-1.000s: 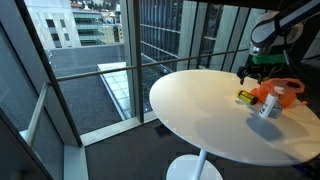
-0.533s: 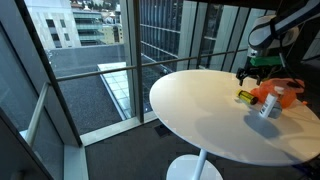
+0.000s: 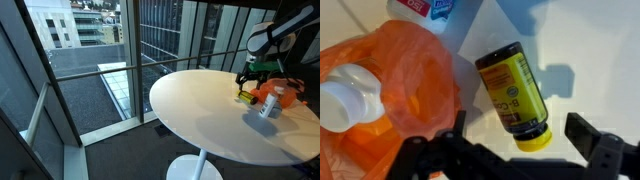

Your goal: Put the yellow and brown bottle in the plastic bag

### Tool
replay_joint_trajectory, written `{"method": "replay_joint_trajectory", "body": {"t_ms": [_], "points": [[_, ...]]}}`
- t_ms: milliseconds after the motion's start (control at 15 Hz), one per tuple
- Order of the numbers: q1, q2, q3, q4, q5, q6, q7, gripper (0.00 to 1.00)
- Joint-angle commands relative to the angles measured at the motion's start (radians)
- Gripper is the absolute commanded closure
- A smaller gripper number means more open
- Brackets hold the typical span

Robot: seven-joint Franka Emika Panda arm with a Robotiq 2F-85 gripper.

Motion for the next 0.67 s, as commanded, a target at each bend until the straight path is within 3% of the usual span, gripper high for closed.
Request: {"method": "replay_joint_trajectory", "body": {"t_ms": [0,600], "points": [[-0.009,0.002,0.002,-0.014,0.015,0.025,-0.024,0.00],[-0.011,-0.001,0.007,-0.086,0.006,0.110,-0.082,0.00]]}}
